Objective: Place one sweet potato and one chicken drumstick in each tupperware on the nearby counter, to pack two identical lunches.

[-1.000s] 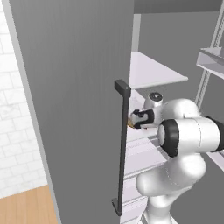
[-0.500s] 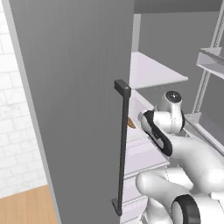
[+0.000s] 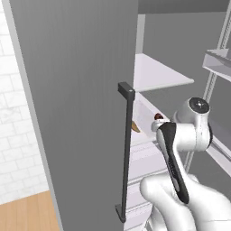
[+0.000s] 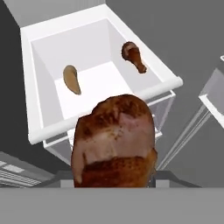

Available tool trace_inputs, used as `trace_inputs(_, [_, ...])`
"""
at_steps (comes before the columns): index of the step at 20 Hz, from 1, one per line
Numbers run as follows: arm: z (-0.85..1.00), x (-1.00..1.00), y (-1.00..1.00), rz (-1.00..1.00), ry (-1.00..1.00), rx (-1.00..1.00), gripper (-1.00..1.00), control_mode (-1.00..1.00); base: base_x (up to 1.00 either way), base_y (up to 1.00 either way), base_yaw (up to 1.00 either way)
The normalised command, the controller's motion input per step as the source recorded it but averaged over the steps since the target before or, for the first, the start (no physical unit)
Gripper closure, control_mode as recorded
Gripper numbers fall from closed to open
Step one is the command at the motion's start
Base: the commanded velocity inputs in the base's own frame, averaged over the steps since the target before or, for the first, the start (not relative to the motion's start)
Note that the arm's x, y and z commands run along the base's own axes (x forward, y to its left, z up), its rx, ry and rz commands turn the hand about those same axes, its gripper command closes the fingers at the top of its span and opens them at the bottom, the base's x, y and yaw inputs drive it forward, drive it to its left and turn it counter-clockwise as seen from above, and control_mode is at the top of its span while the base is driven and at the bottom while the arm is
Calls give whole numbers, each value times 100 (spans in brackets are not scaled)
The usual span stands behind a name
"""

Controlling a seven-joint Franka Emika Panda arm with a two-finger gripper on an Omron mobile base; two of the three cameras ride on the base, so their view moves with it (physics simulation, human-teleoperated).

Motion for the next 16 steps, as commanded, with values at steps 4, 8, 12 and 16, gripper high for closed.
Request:
trace_inputs(4, [34,-100,0,0,-11,0,100,-100,0,0,0])
trace_inputs(8, [51,-100,0,1,-12,0,100,-100,0,0,0])
trace_inputs(12, [10,-25,1,1,-3,0,100,100,-75,8,2])
trace_inputs(16, [0,0,0,0,0,0,100,100,-100,1,0])
